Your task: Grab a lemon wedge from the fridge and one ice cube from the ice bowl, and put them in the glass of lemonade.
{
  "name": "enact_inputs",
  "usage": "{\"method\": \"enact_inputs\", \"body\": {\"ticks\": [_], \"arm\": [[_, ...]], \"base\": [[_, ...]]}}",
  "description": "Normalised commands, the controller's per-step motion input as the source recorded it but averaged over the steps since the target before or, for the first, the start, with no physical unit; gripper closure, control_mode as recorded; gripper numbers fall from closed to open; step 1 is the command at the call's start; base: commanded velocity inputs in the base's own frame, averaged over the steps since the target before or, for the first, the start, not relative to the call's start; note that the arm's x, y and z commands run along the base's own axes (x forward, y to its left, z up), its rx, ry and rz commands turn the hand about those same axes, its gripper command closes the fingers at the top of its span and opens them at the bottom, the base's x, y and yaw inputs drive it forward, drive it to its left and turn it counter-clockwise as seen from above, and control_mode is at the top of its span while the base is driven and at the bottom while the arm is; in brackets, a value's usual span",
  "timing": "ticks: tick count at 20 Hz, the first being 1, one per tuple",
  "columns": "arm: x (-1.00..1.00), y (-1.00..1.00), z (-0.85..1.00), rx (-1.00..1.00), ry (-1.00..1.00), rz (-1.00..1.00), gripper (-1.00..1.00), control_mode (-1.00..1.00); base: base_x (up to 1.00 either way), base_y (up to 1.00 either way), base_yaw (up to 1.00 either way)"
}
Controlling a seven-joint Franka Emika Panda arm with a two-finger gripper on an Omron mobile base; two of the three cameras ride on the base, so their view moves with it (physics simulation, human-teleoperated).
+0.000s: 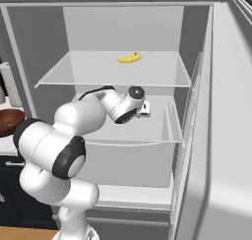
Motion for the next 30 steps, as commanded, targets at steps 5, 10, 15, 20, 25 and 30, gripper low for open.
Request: {"method": "enact_inputs", "body": {"ticks": [5, 10, 15, 20, 25, 30], "arm": [[0.02, 0.18, -0.08, -0.01, 0.00, 0.08, -1.00, -1.00], [0.14, 0.21, -0.05, -0.01, -0.01, 0.05, -1.00, -1.00], [0.05, 0.00, -0.09, 0.00, -0.04, 0.00, -1.00, -1.00], [0.00, 0.00, -0.31, 0.00, -0.01, 0.00, -1.00, -1.00], [0.00, 0.01, -0.10, 0.00, -0.02, 0.00, -1.00, -1.00], [0.00, 0.02, -0.01, 0.00, 0.00, 0.00, 1.00, -1.00]], "base": [[0.00, 0.00, 0.00], [0.00, 0.00, 0.00], [0.00, 0.00, 0.00], [0.00, 0.00, 0.00], [0.00, 0.00, 0.00], [0.00, 0.00, 0.00]]}}
